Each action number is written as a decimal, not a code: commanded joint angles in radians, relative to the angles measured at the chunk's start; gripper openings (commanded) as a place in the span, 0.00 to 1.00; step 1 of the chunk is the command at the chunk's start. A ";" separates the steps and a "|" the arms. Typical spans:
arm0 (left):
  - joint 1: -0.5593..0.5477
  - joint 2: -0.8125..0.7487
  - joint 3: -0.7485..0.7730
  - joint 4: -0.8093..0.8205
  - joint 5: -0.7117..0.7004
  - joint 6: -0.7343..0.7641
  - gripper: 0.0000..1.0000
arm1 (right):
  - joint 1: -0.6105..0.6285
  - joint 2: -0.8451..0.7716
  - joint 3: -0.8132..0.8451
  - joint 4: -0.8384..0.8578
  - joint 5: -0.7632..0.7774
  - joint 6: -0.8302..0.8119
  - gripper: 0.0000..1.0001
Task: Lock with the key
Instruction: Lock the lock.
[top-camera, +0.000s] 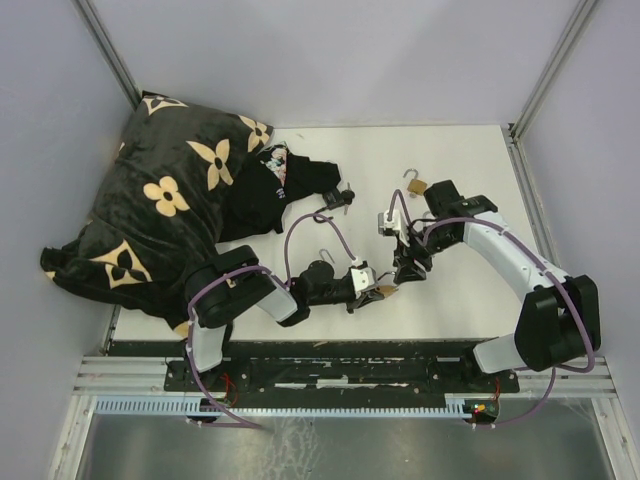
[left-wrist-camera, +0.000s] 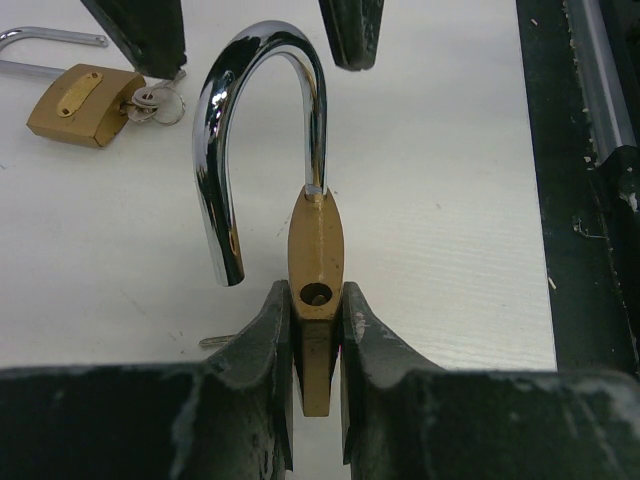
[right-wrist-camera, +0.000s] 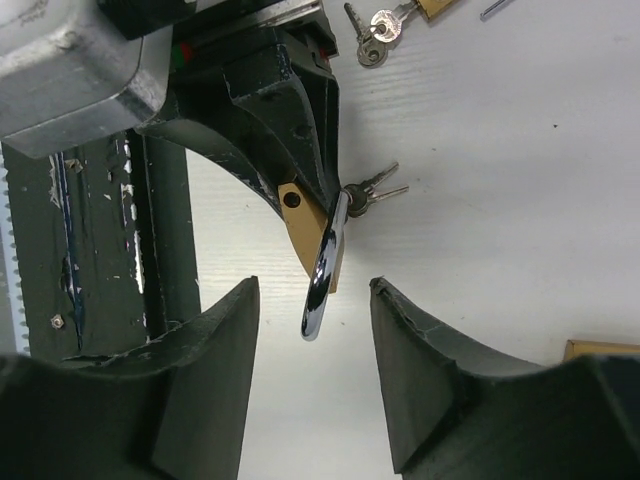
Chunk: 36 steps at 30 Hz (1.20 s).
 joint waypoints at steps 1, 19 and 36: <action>0.002 0.012 0.010 -0.015 0.008 0.033 0.03 | 0.018 -0.025 -0.016 0.046 0.015 0.019 0.54; 0.026 0.024 -0.002 0.032 0.037 0.007 0.03 | 0.049 0.045 0.083 -0.151 -0.009 -0.326 0.02; 0.036 0.041 0.002 0.046 0.047 -0.008 0.03 | 0.119 0.040 0.018 -0.062 0.198 -0.235 0.02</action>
